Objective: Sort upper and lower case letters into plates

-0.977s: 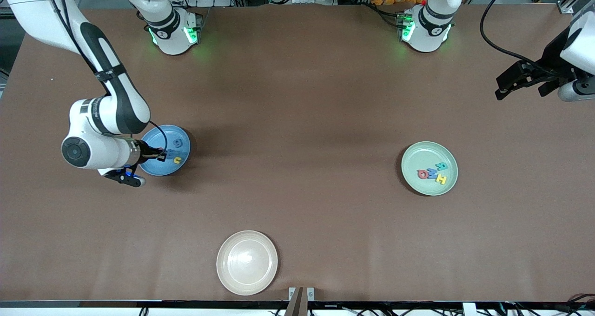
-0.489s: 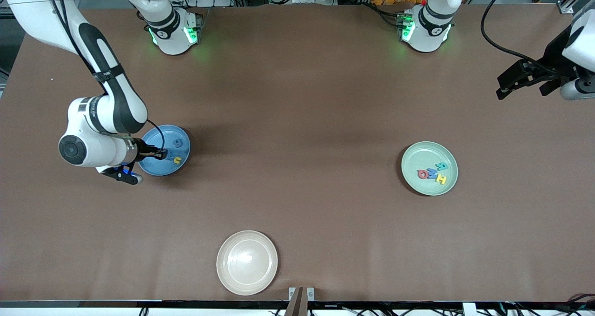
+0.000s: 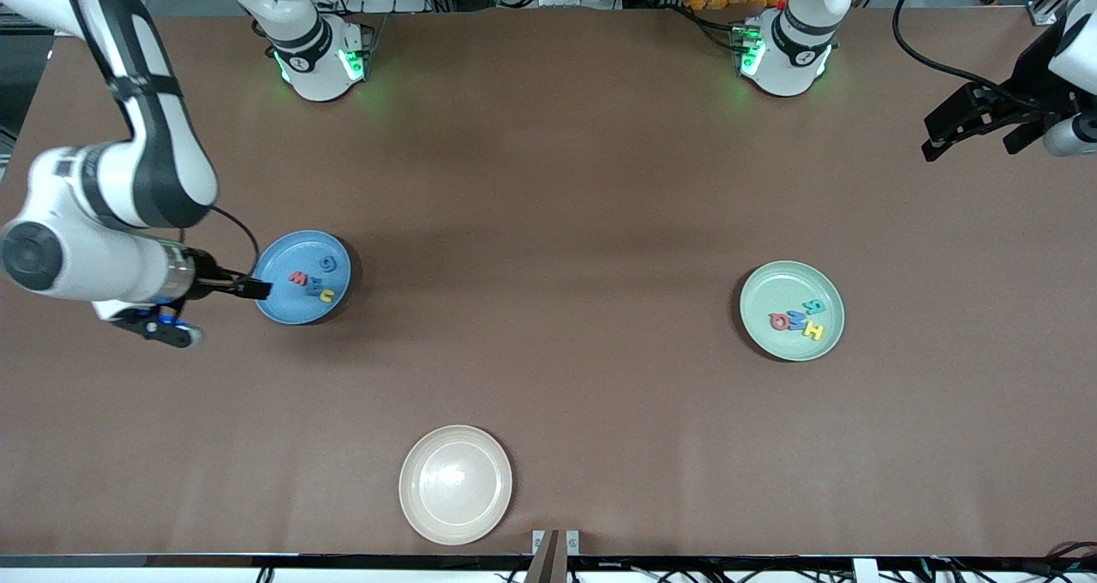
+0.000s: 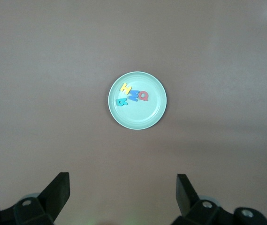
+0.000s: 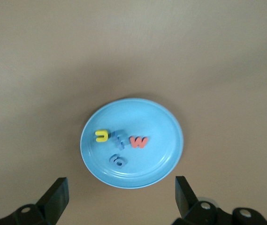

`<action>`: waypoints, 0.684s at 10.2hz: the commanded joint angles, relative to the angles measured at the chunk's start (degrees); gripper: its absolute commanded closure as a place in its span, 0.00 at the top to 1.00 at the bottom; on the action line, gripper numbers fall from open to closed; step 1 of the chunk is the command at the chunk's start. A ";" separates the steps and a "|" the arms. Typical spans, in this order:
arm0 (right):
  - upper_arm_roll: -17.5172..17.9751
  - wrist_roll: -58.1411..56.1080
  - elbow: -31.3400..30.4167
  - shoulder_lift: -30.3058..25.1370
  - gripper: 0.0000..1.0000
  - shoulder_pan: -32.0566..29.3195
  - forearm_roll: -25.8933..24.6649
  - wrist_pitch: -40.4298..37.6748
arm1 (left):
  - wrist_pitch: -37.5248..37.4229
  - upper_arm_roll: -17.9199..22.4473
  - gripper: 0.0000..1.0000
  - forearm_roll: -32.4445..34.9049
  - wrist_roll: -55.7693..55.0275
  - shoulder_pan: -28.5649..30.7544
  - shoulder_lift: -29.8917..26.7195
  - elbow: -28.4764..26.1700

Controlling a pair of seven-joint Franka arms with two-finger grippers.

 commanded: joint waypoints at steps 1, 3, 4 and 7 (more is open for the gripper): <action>-5.35 -5.94 7.70 -2.94 1.00 2.86 -1.90 -4.18 | -1.00 -0.01 1.00 -0.95 0.47 0.87 -0.62 -0.07; -8.45 -7.90 9.83 -6.10 1.00 5.85 -2.59 -7.78 | -2.49 -0.36 1.00 -0.95 0.38 1.14 -0.62 0.28; -9.50 -8.17 9.83 -8.39 1.00 6.65 -2.34 -8.15 | -2.58 -0.19 1.00 -0.95 0.46 1.14 -0.71 0.28; -10.48 -8.87 9.75 -14.19 1.00 7.01 1.42 -9.90 | -2.58 0.08 1.00 -0.87 0.38 1.05 -0.54 0.45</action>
